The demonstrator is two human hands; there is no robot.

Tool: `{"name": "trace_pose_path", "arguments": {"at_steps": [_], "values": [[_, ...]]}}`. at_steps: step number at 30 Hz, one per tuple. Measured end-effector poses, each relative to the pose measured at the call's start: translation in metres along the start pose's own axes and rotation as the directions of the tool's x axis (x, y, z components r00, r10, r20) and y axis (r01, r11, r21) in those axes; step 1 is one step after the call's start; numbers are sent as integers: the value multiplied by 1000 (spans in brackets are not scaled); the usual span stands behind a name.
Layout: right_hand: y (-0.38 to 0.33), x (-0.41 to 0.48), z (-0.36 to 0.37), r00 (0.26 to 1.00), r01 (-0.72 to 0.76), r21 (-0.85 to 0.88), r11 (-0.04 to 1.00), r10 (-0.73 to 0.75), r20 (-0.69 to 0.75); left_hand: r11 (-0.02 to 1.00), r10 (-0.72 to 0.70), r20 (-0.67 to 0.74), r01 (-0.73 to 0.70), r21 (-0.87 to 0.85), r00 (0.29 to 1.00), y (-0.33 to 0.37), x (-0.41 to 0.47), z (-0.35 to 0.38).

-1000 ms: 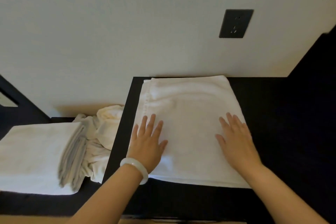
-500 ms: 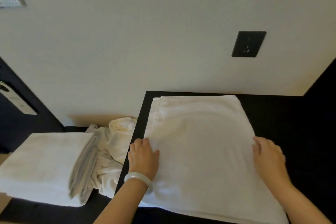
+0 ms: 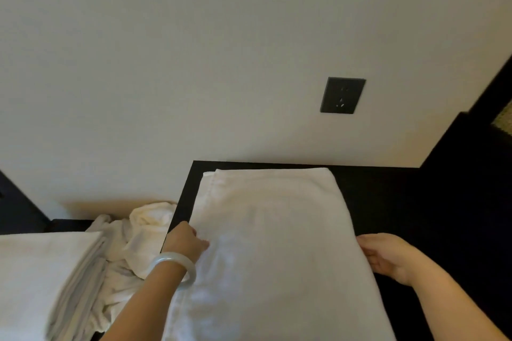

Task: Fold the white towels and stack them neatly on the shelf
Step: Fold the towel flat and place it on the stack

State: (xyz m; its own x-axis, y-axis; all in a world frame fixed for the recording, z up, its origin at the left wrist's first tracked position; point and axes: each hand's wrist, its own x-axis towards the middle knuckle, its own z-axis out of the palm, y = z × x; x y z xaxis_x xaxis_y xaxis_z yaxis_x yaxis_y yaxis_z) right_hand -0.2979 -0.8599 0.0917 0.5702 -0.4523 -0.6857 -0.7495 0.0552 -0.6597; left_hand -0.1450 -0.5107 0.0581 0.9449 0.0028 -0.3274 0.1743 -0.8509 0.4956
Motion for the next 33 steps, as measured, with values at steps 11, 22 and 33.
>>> {"name": "trace_pose_path", "arguments": {"at_steps": [11, 22, 33], "values": [[10, 15, -6, 991, 52, -24, 998, -55, -121, 990, 12, -37, -17, -141, 999, -11, 3, 4], [28, 9, 9, 965, 38, -238, 971, -97, -243, 999, 54, -147, -52, 14, 988, -26, -10, 17], [34, -15, 46, 891, 85, -476, 875, -280, -357, 999, 28, -42, -27, 30, 999, -34, -40, 1]]}}
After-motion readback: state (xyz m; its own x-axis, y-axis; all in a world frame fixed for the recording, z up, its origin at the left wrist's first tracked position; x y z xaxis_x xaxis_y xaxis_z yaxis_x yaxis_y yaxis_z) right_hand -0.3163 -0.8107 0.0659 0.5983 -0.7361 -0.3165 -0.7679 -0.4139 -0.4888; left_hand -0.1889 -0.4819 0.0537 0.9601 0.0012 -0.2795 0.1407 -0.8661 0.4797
